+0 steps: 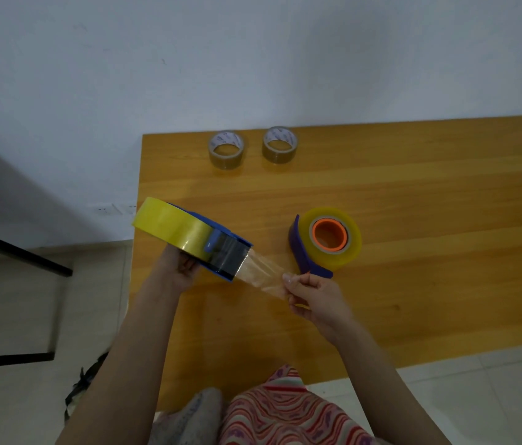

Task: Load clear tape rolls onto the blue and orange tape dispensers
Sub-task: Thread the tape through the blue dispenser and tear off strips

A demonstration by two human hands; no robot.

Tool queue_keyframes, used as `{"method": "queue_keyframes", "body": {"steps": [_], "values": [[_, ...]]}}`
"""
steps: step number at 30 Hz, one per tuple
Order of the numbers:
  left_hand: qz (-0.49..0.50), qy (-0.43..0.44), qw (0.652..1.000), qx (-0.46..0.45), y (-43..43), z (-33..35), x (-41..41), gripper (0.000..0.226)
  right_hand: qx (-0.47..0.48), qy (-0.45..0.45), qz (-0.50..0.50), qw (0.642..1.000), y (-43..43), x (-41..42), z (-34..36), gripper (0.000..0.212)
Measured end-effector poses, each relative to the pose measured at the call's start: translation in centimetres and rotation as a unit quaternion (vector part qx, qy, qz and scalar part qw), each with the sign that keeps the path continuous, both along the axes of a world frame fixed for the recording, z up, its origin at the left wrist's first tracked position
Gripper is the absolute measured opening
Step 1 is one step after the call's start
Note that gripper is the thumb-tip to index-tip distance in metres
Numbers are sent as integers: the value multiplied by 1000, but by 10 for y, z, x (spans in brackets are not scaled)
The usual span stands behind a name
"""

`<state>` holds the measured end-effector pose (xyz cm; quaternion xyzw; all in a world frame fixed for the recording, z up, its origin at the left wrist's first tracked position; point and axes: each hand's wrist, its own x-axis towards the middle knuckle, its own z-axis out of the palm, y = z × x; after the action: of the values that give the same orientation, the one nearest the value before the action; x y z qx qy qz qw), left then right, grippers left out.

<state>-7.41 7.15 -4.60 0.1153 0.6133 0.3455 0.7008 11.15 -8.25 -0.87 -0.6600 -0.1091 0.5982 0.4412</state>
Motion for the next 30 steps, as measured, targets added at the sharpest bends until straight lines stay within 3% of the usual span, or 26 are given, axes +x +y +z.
{"method": "queue_keyframes", "body": {"steps": [6, 12, 15, 17, 21, 25, 30], "values": [[-18, -58, 998, -16, 1, -2, -3, 24, -52, 159, -46, 985, 7, -7, -9, 8], [-44, -93, 995, -10, -2, -4, -3, 15, -49, 152, -41, 986, 12, -21, -7, 11], [-20, -134, 991, -8, -6, -1, 4, 44, -53, 157, -38, 986, 13, -32, -8, 12], [34, -157, 987, 0, -12, 1, 9, 43, -55, 180, -31, 982, 15, -39, -8, 16], [54, -94, 994, 10, -12, -7, 12, 35, -81, 205, -22, 975, 18, -48, -6, 13], [38, -95, 993, 58, -11, 9, 19, 33, -127, 199, -43, 971, 16, -50, -6, 9], [59, -108, 991, 54, -11, 13, 23, 33, -157, 188, -31, 969, 20, -57, -3, 16]]}}
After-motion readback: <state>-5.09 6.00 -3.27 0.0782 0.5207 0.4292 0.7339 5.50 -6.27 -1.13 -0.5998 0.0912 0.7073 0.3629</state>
